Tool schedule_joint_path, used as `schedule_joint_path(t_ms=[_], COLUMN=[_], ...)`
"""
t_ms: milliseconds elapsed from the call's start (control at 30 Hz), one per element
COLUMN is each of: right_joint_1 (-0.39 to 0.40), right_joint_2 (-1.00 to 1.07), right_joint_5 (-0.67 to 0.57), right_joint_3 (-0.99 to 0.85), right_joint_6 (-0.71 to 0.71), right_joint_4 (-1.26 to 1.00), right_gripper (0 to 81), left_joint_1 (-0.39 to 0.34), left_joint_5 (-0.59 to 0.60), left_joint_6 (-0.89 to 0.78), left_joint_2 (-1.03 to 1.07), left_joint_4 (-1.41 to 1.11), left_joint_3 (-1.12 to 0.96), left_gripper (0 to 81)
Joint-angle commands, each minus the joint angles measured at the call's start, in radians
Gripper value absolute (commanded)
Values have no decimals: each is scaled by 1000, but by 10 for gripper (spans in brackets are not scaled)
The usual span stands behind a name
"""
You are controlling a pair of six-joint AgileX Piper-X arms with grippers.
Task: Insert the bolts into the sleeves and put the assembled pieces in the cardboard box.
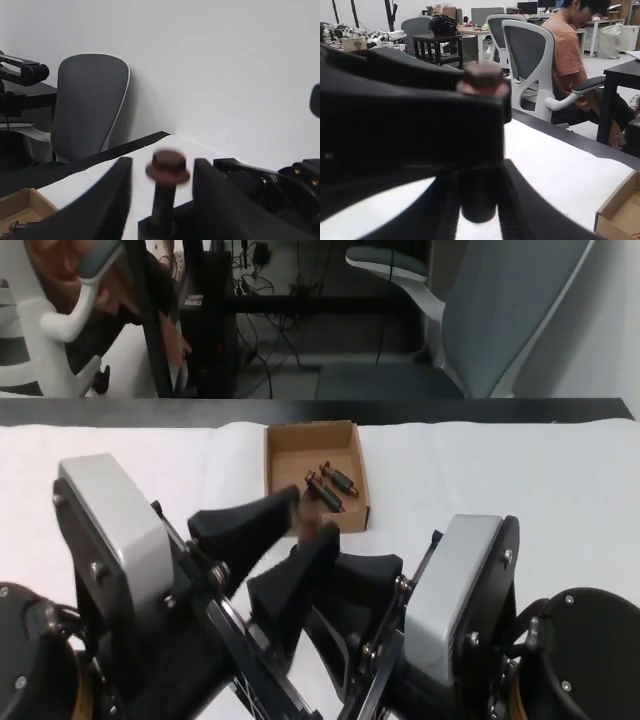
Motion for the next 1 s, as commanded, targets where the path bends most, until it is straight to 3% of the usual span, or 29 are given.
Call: schedule_joint_path(t_ms=[0, 133, 200, 267, 333, 400, 433, 567, 700, 967], right_joint_1=[-3, -3, -5, -17, -52, -103, -125, -242, -373, -528], right_joint_2=[-7, -7, -7, -7, -7, -7, -7, -4, 47, 320], right_joint_5=[-7, 12, 41, 90, 109, 107, 105, 53, -33, -197], right_joint_3=[-10, -10, -10, -10, -13, -23, -33, -114, -269, -645], right_joint_6=[0, 0, 0, 0, 11, 36, 36, -35, -140, -196], right_joint_4=[-19, 5, 24, 65, 126, 189, 216, 340, 542, 825], right_gripper=[6, 6, 6, 6, 6, 6, 6, 6, 6, 6], left_joint_1=[-6, -6, -6, -6, -6, -6, -6, -6, -6, -6], left_joint_5=[-33, -83, -148, -186, -204, -236, -260, -338, -343, -340], left_joint_6=[28, 106, 151, 202, 279, 324, 337, 351, 336, -43], left_joint_2=[2, 2, -9, -33, -75, -126, -154, -266, -374, -498], left_joint_4=[-20, -116, -168, -229, -303, -325, -316, -167, 78, 617], left_joint_3=[0, 0, 0, 0, 0, 0, 0, 0, 0, 0], left_gripper=[570, 650, 631, 564, 389, 104, 14, 18, 18, 18])
